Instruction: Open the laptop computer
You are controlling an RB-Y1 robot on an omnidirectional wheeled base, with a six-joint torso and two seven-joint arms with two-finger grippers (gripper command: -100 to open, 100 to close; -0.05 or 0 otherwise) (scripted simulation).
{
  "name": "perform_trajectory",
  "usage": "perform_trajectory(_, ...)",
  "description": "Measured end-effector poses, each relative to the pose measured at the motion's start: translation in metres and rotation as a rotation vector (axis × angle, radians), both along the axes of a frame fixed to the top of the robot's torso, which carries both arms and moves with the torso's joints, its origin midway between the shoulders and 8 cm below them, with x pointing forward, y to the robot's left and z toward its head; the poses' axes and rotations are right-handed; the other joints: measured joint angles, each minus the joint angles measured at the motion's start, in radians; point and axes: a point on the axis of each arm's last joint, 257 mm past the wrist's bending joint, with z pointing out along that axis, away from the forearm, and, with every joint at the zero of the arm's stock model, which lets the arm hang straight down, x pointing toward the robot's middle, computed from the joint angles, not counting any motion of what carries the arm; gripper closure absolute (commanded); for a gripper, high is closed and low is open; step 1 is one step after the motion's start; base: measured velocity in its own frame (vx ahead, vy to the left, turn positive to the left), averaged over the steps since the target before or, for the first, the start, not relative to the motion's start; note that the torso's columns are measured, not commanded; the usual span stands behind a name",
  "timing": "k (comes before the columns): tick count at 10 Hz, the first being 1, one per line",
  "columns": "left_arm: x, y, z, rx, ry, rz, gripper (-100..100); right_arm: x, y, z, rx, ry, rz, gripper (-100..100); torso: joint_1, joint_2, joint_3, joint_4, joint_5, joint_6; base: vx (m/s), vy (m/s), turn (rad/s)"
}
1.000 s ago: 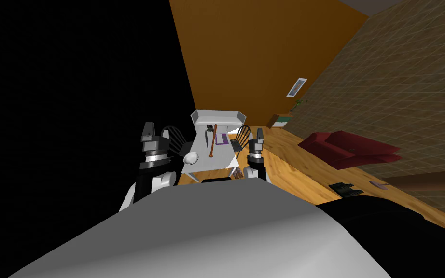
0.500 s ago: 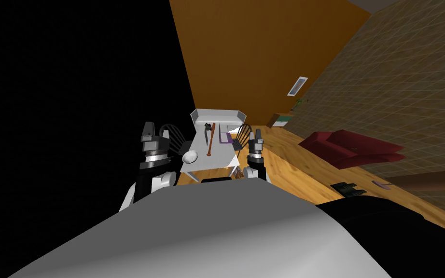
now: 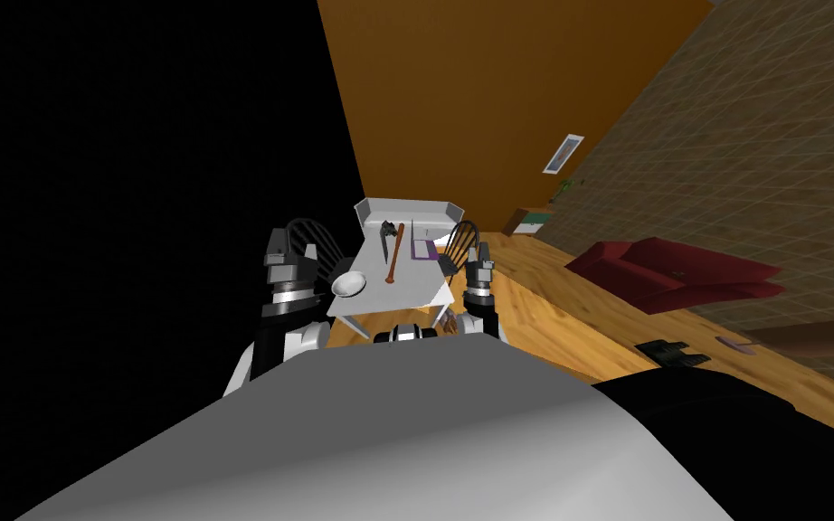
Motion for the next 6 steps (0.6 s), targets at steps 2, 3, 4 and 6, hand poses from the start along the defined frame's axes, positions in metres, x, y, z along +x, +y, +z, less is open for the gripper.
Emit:
perform_trajectory(2,0.000,0.000,0.000,0.000,0.001,0.000,0,0.005,0.001,-0.007,-0.056,0.028,-0.002,-100,0.002,0.047,-0.086,0.044,0.001,0.000,-0.087,0.062,0.159)
perform_trajectory(3,0.000,0.000,0.000,0.000,0.001,0.000,0,0.008,0.001,-0.013,-0.094,0.049,-0.007,-100,0.003,0.048,-0.091,0.046,0.001,0.000,-0.083,0.104,0.217)
perform_trajectory(4,0.000,0.000,0.000,0.000,0.001,0.000,0,0.015,0.000,-0.020,-0.137,0.073,-0.017,-100,0.003,0.047,-0.093,0.047,0.001,0.000,-0.074,0.127,0.213)
perform_trajectory(6,0.000,0.000,0.000,-0.001,0.001,0.000,0,0.028,-0.006,-0.035,-0.236,0.130,-0.050,-100,0.001,0.044,-0.095,0.046,0.000,0.000,-0.038,0.148,0.253)
